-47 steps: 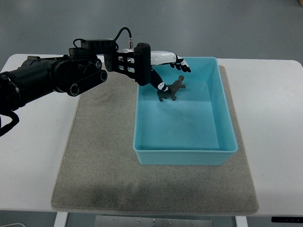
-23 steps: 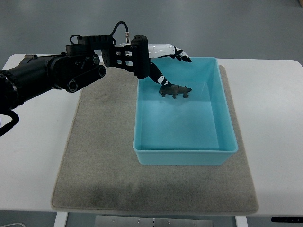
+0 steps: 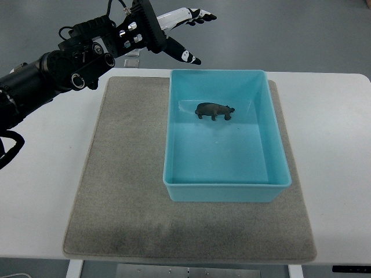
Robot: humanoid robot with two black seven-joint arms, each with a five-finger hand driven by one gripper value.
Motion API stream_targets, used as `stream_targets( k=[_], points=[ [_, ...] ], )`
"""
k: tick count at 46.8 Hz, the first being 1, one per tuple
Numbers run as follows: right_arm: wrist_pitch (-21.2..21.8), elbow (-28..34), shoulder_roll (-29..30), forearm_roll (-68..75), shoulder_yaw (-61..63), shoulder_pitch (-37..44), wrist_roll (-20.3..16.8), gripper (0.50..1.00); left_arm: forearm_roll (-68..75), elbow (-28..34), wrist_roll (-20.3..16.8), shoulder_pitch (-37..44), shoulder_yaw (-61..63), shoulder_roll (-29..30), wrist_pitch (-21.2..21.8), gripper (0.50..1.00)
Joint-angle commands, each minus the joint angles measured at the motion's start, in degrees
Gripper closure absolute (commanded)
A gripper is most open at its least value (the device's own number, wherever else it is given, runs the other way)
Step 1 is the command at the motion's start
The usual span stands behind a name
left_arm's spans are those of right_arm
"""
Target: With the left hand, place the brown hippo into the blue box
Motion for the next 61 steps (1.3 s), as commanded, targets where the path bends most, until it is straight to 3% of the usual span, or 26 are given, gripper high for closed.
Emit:
stream_targets(
  k=[1,22,40,47,55,61],
  points=[
    [0.0,0.0,0.0,0.02,0.0,0.01,-0.01,0.564,-5.86,1.23,0.05,0.67,0.09,-0.14,1.28,0.555],
    [0.0,0.0,0.0,-0.06,0.0,0.01,-0.01,0.564,-36.28,2.2,0.32,4.53,-1.32,-0.41,3.04,0.542],
    [0.0,0.0,0.0,0.02,0.0,0.01,-0.01,0.564,-44.46,2.11,0.49,8.49,-16.6,-0.49,5.76,0.542],
    [0.0,0.0,0.0,0.02,0.0,0.01,-0.01,0.564,-44.9,1.67,0.58,12.0,-24.69,-1.46,3.49,0.54],
    [0.0,0.0,0.0,0.02,0.0,0.01,-0.01,0.564,-45.07,2.2,0.49,14.55,-30.14,-2.34,-5.21,0.538],
    [0.0,0.0,0.0,-0.06,0.0,0.01,0.07,0.564,-45.86,2.37,0.49,15.35,-32.25,-3.48,-5.4,0.538]
  ],
)
